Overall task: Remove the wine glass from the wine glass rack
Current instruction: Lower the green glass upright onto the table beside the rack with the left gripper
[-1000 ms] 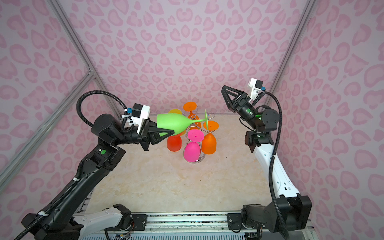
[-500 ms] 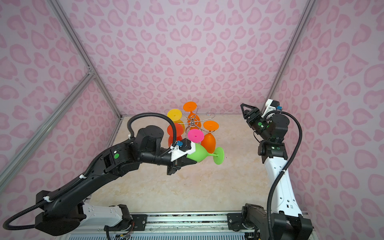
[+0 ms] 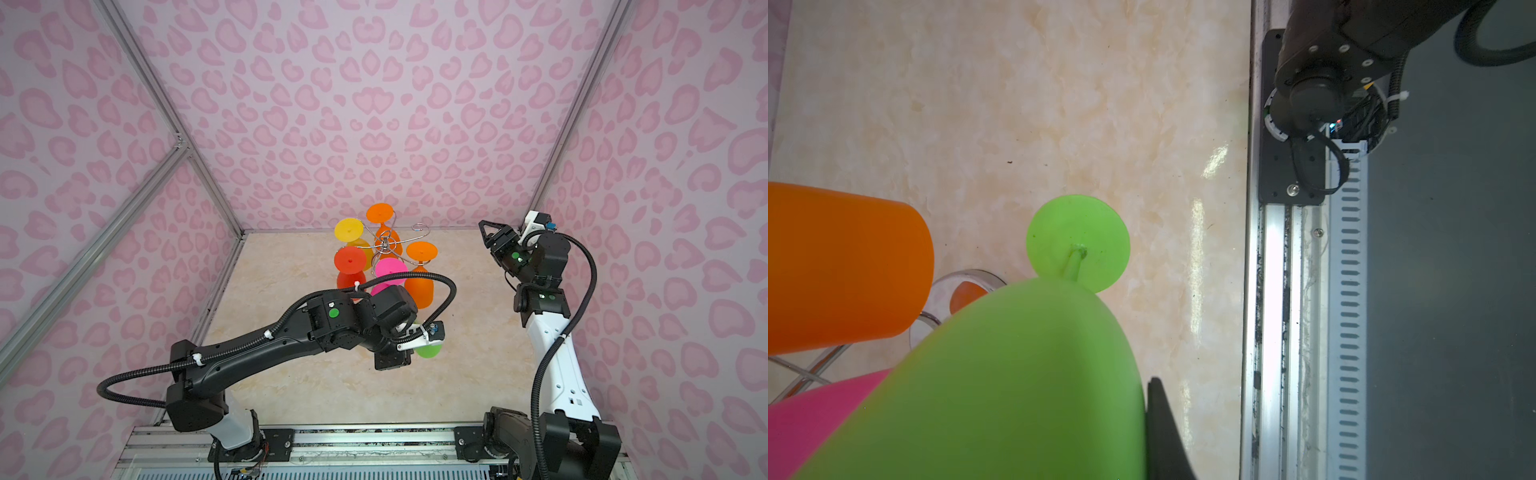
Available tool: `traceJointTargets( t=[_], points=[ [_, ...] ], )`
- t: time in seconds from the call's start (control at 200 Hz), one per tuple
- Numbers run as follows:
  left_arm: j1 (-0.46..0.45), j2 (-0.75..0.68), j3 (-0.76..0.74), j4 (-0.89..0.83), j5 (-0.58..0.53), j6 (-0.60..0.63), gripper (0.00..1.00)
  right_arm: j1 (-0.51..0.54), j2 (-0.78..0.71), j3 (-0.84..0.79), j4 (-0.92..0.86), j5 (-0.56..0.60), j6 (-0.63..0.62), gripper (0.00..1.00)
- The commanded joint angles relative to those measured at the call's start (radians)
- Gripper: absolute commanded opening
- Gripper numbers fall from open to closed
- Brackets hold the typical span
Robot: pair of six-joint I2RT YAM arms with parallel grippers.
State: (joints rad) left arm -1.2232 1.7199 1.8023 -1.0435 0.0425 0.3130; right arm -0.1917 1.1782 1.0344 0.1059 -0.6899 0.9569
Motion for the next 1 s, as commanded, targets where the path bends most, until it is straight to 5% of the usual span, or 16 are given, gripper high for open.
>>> traceJointTargets(
  t=[0.0, 0.5, 0.995],
  points=[
    [-0.007, 0.058, 0.032, -0.044, -0.021, -0.021, 0.01, 0.0, 0.006, -0.018, 0.011, -0.009, -0.015, 0.64],
    [-0.011, 0.324, 0.195, -0.16, -0.006, -0.034, 0.01, -0.002, 0.027, -0.064, 0.05, -0.017, 0.002, 0.64],
    [-0.011, 0.42, 0.256, -0.233, -0.017, -0.036, 0.06, -0.002, 0.052, -0.07, 0.075, -0.023, 0.014, 0.64]
  ],
)
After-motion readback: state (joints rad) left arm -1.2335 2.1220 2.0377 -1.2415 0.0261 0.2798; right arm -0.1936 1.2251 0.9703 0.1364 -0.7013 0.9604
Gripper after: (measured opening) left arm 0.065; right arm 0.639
